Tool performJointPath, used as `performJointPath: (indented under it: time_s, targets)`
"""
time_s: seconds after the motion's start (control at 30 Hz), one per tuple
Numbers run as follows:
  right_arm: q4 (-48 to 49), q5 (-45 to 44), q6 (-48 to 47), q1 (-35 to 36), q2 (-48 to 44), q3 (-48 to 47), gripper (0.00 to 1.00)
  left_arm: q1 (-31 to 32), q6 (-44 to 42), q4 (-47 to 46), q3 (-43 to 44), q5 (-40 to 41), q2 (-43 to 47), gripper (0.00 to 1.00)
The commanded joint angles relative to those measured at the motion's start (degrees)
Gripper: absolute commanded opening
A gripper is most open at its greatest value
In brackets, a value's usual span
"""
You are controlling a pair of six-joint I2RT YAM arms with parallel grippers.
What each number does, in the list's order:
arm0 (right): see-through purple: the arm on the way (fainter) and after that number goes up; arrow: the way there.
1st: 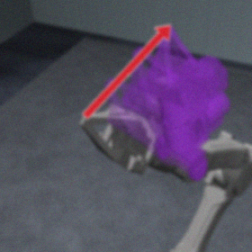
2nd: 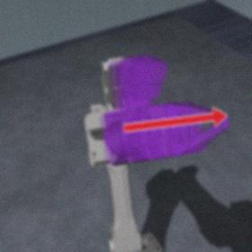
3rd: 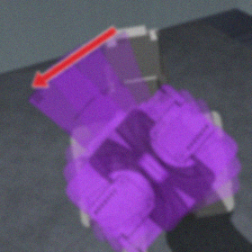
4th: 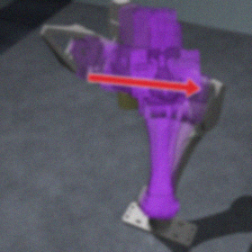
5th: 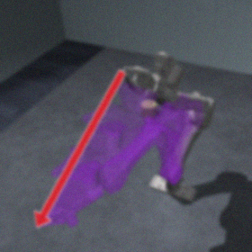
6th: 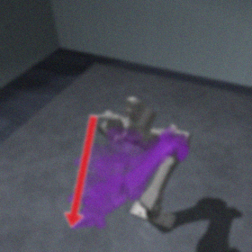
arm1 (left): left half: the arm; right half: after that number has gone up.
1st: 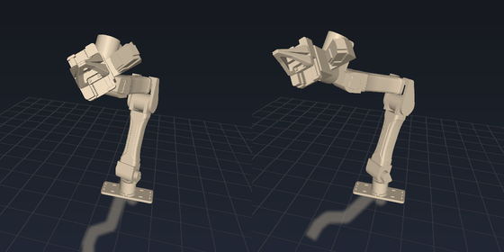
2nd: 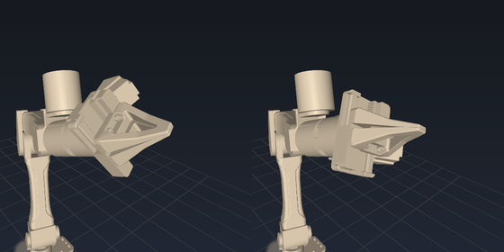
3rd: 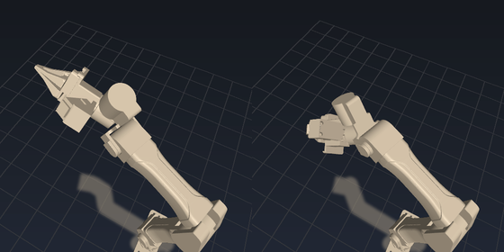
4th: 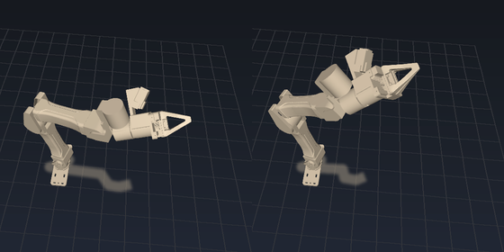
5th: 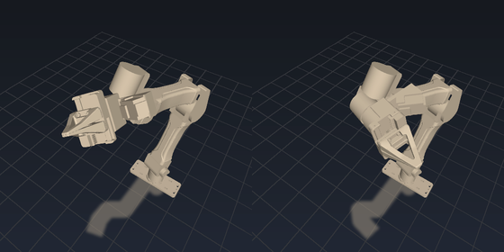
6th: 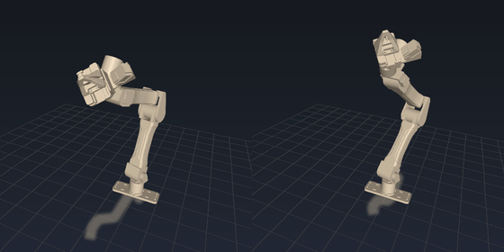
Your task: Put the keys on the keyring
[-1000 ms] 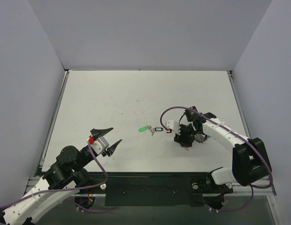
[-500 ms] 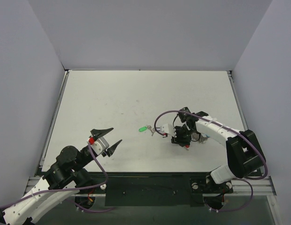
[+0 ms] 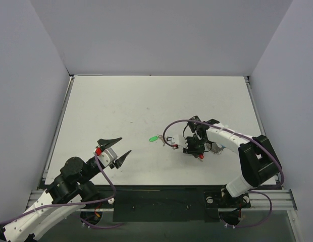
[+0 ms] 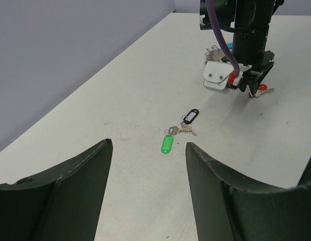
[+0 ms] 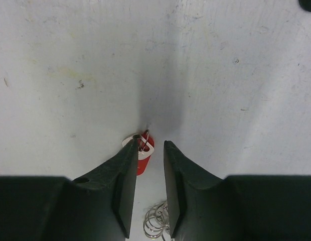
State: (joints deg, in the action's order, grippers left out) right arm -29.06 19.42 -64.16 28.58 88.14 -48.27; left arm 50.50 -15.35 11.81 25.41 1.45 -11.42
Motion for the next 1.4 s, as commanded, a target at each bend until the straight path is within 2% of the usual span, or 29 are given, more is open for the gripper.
performJointPath:
  time_s: [0.0,0.17,0.33,0.53,0.57,0.7,0.83,0.97,1.13,1.37]
  targets:
    - [-3.7,-1.0,0.4,0.6,1.0,-2.5,0.2,-0.3,-0.3,-2.8,0.2,-0.5,0.4,0.7]
    - [-5.1,-0.4,-0.1,0.6,1.8,-3.2,0.0,-0.2,-0.3,-2.9,0.3,-0.5,0.5,0.7]
    - [-6.1,0.9,0.2,0.5,1.3,-3.7,0.0,-0.2,0.3,-2.9,0.3,-1.5,0.4,0.7]
    - [-11.8,8.7,-2.6,-0.7,-1.8,-4.9,0.0,-0.3,5.5,-6.7,0.5,-11.6,-4.3,0.69]
    - [-12.3,10.0,-3.5,-0.7,-3.0,-4.8,0.0,-0.2,6.5,-9.2,0.3,-14.4,-6.7,0.68]
    - [-15.4,16.5,-6.1,-0.6,-5.8,-4.9,0.0,0.4,12.4,-16.4,0.0,-19.5,-14.8,0.49]
    - [-18.0,22.1,-8.6,-0.7,-8.6,-5.3,0.0,1.6,14.1,-21.6,-0.7,-19.6,-19.2,0.48]
    - [-20.3,28.1,-9.8,-0.7,-10.4,-6.1,0.0,4.3,17.5,-31.7,-4.1,-19.0,-23.9,0.48]
    - [-21.2,31.5,-9.0,-0.7,-11.5,-7.5,0.0,9.4,19.8,-46.9,-5.9,-16.9,-37.8,0.45]
    - [-21.2,34.0,-5.8,-0.7,-12.3,-8.7,0.0,13.2,20.5,-57.6,-2.3,-13.9,-53.3,0.36]
